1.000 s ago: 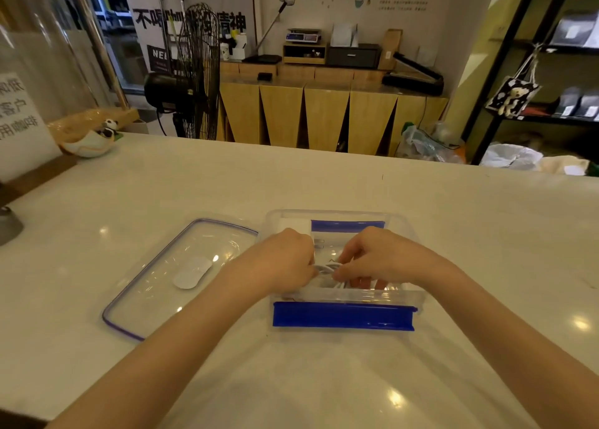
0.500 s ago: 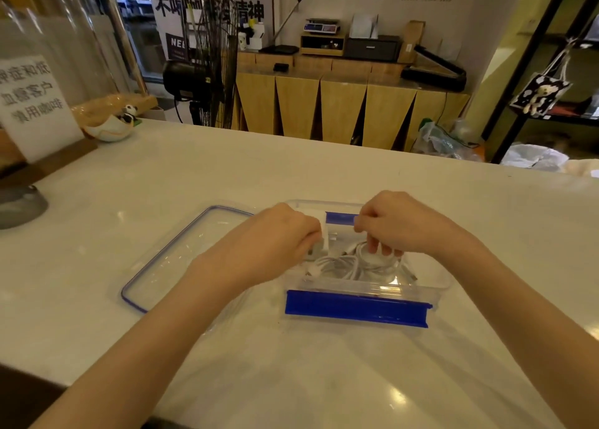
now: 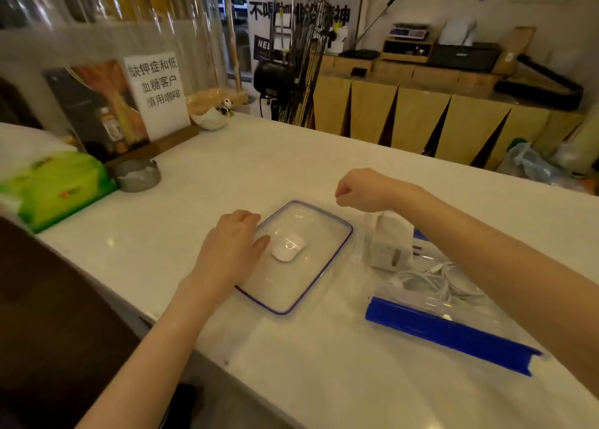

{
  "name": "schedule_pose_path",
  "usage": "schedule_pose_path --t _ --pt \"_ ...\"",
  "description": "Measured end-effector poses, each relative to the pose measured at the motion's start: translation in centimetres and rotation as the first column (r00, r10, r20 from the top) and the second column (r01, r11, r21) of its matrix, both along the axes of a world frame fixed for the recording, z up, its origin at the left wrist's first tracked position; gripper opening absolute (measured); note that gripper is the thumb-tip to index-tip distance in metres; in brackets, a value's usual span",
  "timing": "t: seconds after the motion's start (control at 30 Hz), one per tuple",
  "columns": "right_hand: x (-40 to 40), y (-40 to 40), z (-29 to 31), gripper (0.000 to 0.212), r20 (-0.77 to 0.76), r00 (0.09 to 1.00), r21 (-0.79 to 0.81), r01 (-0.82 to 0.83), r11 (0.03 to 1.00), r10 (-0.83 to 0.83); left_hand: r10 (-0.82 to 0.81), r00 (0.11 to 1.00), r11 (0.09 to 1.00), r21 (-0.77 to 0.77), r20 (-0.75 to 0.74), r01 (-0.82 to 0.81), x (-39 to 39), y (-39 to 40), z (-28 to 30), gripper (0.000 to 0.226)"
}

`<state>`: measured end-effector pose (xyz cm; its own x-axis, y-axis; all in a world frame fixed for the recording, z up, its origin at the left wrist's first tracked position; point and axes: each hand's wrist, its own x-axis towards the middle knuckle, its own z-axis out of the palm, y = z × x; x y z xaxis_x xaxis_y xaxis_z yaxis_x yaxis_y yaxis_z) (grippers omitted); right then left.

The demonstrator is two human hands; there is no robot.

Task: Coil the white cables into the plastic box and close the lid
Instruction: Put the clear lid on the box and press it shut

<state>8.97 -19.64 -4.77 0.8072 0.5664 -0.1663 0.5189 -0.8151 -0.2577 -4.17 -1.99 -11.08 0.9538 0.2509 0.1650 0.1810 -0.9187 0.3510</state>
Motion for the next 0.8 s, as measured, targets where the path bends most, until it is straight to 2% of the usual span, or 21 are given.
schedule_pose_path --t 0.1,0.17,0.37,0.47,0.53,0.63,0.7,0.8 --pt "0.7 1.2 -1.4 0.024 -0.057 0.998 -0.178 0.008 0.984 -0.019 0.126 0.992 0.992 0.019 -0.017 -0.126 -0.7 0.8 -0.7 0.035" --pt "0.7 1.7 -1.6 0.020 -0.050 0.998 -0.206 0.021 0.978 -0.032 0.152 0.988 0.988 -0.032 0.025 -0.152 -0.7 1.0 -1.0 0.032" --pt "1.6 1.9 -2.1 0.018 0.041 0.994 -0.072 0.106 0.992 -0.103 0.128 0.989 0.980 -0.165 0.072 -0.114 0.4 1.8 -1.1 0.034" --pt "1.7 1.3 -1.6 0.016 0.028 0.991 0.070 0.125 0.990 -0.127 0.094 0.984 0.964 -0.262 0.155 -0.050 0.8 2.4 0.1 0.030" --pt "1.5 0.6 -0.9 0.016 0.009 0.990 0.214 0.134 0.968 -0.139 0.081 0.978 0.908 -0.419 0.191 0.006 1.0 2.8 1.6 0.026" --pt "0.9 -0.4 0.5 0.018 0.054 0.987 0.408 0.118 0.906 -0.153 0.109 0.968 0.688 -0.720 0.227 0.092 1.3 3.3 4.3 0.019" --pt "0.4 -1.0 1.7 0.019 0.137 0.977 0.496 0.077 0.865 -0.165 0.096 0.978 0.596 -0.797 0.188 0.095 1.6 3.1 6.2 0.023" --pt "-0.4 -2.8 3.1 0.020 0.248 0.942 0.633 0.019 0.774 -0.226 -0.011 0.976 0.579 -0.794 0.217 0.184 1.8 1.8 8.9 0.025"
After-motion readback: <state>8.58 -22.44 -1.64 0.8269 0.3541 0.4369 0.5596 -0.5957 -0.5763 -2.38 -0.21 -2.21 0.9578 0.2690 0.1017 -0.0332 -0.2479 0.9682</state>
